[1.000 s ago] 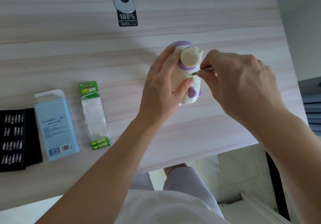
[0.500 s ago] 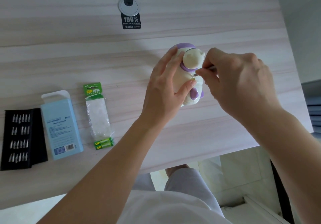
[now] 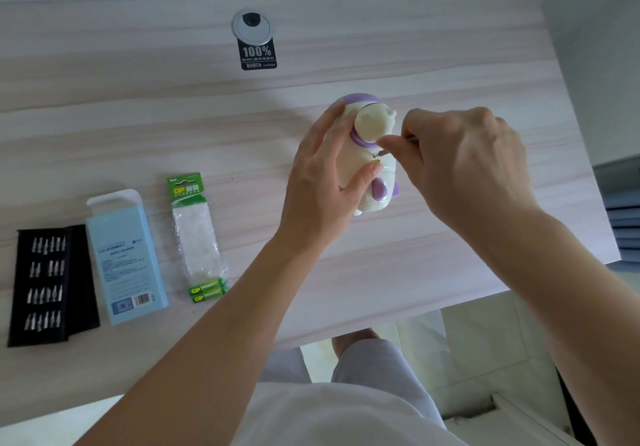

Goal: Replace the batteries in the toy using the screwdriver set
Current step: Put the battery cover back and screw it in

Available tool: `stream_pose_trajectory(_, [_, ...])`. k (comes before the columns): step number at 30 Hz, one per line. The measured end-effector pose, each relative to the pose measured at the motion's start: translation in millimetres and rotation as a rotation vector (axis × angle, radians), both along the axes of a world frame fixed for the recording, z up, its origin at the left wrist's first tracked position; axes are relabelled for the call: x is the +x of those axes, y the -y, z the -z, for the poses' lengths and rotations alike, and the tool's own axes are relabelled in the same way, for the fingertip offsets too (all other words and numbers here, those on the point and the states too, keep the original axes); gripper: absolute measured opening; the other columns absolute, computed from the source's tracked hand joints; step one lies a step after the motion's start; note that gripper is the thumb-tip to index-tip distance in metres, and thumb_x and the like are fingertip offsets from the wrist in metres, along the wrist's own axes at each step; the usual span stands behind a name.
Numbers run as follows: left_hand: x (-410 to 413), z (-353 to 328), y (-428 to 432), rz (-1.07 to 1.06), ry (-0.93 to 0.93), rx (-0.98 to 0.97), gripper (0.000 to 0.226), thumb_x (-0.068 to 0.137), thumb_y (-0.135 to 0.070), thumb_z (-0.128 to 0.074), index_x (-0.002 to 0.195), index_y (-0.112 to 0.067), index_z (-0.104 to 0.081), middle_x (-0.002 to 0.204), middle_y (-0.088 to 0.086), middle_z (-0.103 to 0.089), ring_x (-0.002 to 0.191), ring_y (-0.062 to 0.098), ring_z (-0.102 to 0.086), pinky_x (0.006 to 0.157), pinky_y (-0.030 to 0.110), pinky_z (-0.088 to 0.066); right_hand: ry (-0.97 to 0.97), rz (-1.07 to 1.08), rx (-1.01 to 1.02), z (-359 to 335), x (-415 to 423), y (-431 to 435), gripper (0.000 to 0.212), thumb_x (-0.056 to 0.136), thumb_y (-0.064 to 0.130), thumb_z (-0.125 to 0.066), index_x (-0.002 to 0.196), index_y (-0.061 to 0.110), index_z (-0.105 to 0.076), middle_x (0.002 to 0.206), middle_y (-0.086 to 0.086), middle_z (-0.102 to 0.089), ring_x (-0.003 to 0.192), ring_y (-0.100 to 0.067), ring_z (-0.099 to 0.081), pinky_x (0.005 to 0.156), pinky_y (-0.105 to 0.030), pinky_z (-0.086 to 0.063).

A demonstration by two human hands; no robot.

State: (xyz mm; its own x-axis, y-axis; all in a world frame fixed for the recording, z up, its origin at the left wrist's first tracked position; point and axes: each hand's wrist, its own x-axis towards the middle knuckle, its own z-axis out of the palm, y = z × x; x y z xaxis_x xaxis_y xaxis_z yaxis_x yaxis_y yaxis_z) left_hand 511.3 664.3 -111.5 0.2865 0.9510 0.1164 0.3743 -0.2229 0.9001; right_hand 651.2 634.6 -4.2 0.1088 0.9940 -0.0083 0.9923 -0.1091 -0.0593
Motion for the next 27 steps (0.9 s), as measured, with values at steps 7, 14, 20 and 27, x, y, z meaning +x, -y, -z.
stream_pose_trajectory(7, [0, -1, -1, 0.006, 0.018, -0.007, 0.062, 0.084, -0.029, -0.075, 0.141, -0.015, -0.054, 0.153, -0.002, -0.044, 0.139, 0.012, -0.043, 0.107, 0.039, -0.044, -0.024, -0.129, -0.002, -4, 2, 5, 0.015, 0.099, 0.031, -0.053, 0.094, 0.016, -0.052, 0.078, -0.004, -0.062, 0.063, -0.037, -0.054, 0.054, -0.036, -0.044])
stream_pose_trajectory(14, [-2, -3, -1, 0.002, 0.007, -0.006, 0.063, 0.085, -0.028, -0.074, 0.143, -0.016, -0.051, 0.153, -0.004, -0.043, 0.139, 0.009, -0.042, 0.109, 0.036, -0.043, -0.003, 0.085, -0.05, -2, -1, 0, 0.048, 0.097, 0.053, -0.051, 0.07, 0.014, -0.049, 0.056, -0.005, -0.037, 0.058, -0.032, -0.043, 0.055, -0.031, -0.026])
stream_pose_trajectory(20, [-4, -8, -1, 0.019, -0.01, -0.017, 0.067, 0.083, -0.03, -0.076, 0.144, -0.017, -0.051, 0.152, -0.005, -0.045, 0.138, 0.007, -0.043, 0.111, 0.021, -0.038, -0.036, 0.154, -0.047, -1, 5, 8, 0.035, 0.098, 0.051, -0.048, 0.087, 0.02, -0.059, 0.078, -0.001, -0.058, 0.072, -0.033, -0.053, 0.063, -0.033, -0.036])
stream_pose_trajectory(27, [-8, -31, -7, 0.054, -0.038, -0.037, 0.057, 0.077, -0.024, -0.074, 0.132, -0.023, -0.06, 0.136, -0.026, -0.046, 0.13, -0.001, -0.046, 0.106, 0.024, -0.042, -0.336, 0.293, -0.097, -1, 12, 14, 0.027, 0.094, 0.044, -0.059, 0.087, 0.021, -0.072, 0.087, 0.004, -0.067, 0.083, -0.028, -0.061, 0.067, -0.036, -0.05])
